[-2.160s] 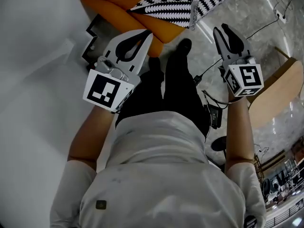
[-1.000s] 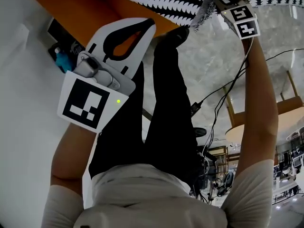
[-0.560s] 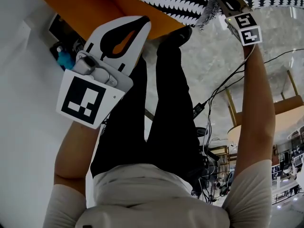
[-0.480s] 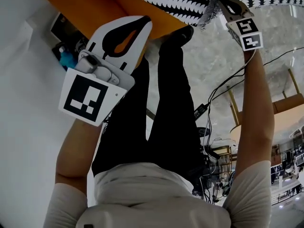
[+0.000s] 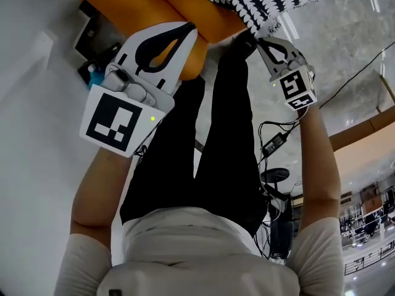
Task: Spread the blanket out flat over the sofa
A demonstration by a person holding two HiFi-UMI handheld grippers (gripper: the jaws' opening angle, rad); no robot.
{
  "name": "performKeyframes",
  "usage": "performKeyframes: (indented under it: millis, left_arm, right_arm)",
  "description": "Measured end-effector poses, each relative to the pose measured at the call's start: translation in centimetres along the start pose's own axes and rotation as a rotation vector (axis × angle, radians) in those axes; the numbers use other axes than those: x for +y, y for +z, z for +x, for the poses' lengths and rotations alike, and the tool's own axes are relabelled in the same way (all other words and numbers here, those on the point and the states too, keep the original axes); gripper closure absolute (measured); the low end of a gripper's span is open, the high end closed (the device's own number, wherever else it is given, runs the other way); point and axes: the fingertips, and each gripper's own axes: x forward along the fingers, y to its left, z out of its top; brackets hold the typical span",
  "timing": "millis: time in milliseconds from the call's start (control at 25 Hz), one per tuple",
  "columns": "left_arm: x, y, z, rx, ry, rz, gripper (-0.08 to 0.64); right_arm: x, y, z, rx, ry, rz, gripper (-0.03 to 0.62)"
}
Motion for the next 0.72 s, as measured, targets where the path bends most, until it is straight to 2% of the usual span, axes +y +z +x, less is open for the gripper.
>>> performKeyframes:
  millis: [120,320,560,720]
  left_arm:
    - [-0.9,0.1,0.9,0.002,-0.01,0.018,0.554]
    - [-0.3,-2.9,2.5,0.025,-0.022,0.03,0.554]
    - [0.0,-5.6,3.9,0.034,-0.023,0.022,0.554]
    - [-0.3,-7.1,5.1,0.039,-0.037,0.028,0.554]
  right_arm:
    - [4.0,-3.1,0.7,0.054,0.056,-0.033,0.557]
    - [10.1,-9.4,6.3,0.153,0.148,-0.109,0.558]
    - [11.2,-15.8,12.8,0.27,0.116,-0.169,0.558]
    - [11.1,-18.8,16.6,0.343,0.099,-0.17,0.558]
